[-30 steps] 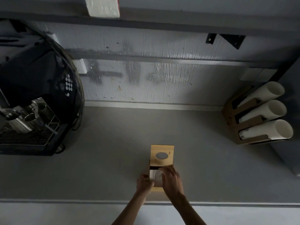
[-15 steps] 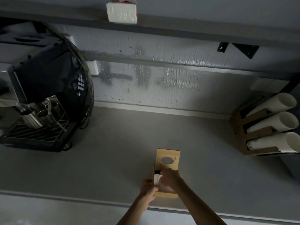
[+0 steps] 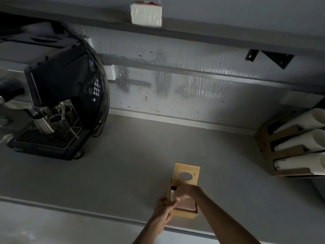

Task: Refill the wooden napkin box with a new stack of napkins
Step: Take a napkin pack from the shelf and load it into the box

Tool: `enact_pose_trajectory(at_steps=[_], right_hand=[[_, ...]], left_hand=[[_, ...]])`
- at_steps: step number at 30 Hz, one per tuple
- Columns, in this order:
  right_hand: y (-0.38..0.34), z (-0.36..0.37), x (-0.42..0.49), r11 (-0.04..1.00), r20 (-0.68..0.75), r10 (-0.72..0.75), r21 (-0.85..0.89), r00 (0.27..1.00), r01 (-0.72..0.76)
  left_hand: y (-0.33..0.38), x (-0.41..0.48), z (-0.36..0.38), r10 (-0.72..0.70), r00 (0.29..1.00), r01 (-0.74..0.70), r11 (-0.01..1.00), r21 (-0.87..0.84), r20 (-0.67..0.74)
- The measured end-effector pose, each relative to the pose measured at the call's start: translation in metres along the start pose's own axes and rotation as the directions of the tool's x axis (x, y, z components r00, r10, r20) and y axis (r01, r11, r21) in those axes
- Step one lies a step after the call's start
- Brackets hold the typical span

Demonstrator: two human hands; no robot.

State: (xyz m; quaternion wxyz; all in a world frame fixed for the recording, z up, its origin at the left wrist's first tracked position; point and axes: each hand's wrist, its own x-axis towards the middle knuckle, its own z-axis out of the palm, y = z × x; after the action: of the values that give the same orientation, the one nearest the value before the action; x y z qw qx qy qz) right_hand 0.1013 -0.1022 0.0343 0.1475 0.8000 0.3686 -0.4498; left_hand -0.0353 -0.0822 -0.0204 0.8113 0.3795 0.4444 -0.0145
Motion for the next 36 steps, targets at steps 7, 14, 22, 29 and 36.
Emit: enact_pose_trajectory(at_steps=[7, 14, 22, 29, 36], right_hand=[[0.001, -0.002, 0.004, 1.000, -0.018, -0.008, -0.030, 1.000, 0.008], [0.002, 0.006, 0.013, 0.999, -0.036, -0.008, -0.032, 0.999, 0.006], [0.017, 0.019, 0.016, 0.998, -0.098, 0.016, 0.063, 0.995, -0.010], [0.037, 0.032, 0.014, 0.989, -0.218, -0.069, 0.113, 0.974, 0.096], [0.049, 0.040, 0.002, 0.958, -0.391, -0.116, 0.198, 0.913, 0.206]], left_hand=[[-0.004, 0.000, -0.007, -0.009, 1.000, 0.009, 0.997, -0.076, -0.009], [-0.003, -0.002, -0.005, -0.007, 1.000, 0.007, 0.997, -0.082, 0.003], [-0.006, 0.004, -0.004, -0.030, 0.998, 0.028, 0.998, -0.049, -0.057], [-0.009, 0.009, -0.003, -0.036, 0.995, 0.032, 0.999, -0.040, -0.090], [-0.008, 0.005, -0.004, -0.040, 0.998, 0.041, 0.999, 0.009, -0.045]])
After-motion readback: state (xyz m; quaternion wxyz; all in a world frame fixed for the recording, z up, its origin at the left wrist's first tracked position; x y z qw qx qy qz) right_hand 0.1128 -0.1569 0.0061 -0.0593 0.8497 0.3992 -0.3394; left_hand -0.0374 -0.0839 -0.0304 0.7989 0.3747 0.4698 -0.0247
